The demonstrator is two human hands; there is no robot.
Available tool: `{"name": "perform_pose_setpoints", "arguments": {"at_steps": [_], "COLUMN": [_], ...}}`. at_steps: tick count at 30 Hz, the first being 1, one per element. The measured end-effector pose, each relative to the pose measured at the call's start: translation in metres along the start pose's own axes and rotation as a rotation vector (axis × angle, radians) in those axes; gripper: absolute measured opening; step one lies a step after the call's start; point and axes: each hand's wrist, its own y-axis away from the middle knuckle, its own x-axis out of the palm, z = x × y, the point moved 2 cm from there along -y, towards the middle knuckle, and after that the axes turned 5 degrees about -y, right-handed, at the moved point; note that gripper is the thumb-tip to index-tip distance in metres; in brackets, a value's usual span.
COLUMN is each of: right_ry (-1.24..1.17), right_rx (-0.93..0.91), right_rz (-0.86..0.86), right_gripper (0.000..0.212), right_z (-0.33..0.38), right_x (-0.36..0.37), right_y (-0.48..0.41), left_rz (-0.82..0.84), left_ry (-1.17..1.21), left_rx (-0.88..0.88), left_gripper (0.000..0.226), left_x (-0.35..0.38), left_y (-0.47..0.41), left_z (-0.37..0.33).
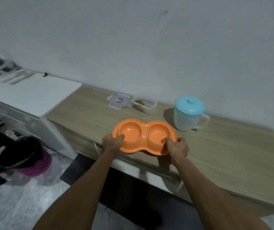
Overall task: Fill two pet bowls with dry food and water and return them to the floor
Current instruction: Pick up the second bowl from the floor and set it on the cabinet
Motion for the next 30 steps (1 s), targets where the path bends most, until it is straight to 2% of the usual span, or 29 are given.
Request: {"name": "perform_pose_setpoints", "arguments": {"at_steps": [5,9,11,15,25,30], "right_ry": [0.029,0.037,0.049,0.074,0.208,0.221], "right_rx": [0.035,0.088,0.113,0.14,0.137,0.123], "right_rz": [-0.063,-0.134,-0.172,-0.242,-0.304,-0.409], "right_gripper": [0.056,0.056,0.055,0.055,0.056,0.068], "right_z": [0.008,0.012,0.011,0.01,0.012,0.032], "right_x": [0.052,0.085,0.1,0.123,0.136,0.139], "right_y": [-0.012,-0.018,-0.021,-0.027,-0.039,-0.043], "left_rz": [0.05,0.109,0.147,0.21,0.248,0.285], "left_ry": [-0.03,-0.094,-0.14,-0.18,-0.349,-0.355], "left_rx": [0.006,0.061,0.114,0.222,0.37,0.377], "left_gripper": [0.044,0.058,0.057,0.044,0.05,0.058], "left_x": [-0.006,0.003,0.007,-0.003,0.004,0.005], "left_y": [-0.058,-0.119,-0.14,-0.152,-0.172,-0.179], "left_z": [-0.01,-0.008,-0.008,-0.022,-0.027,-0.023]}}
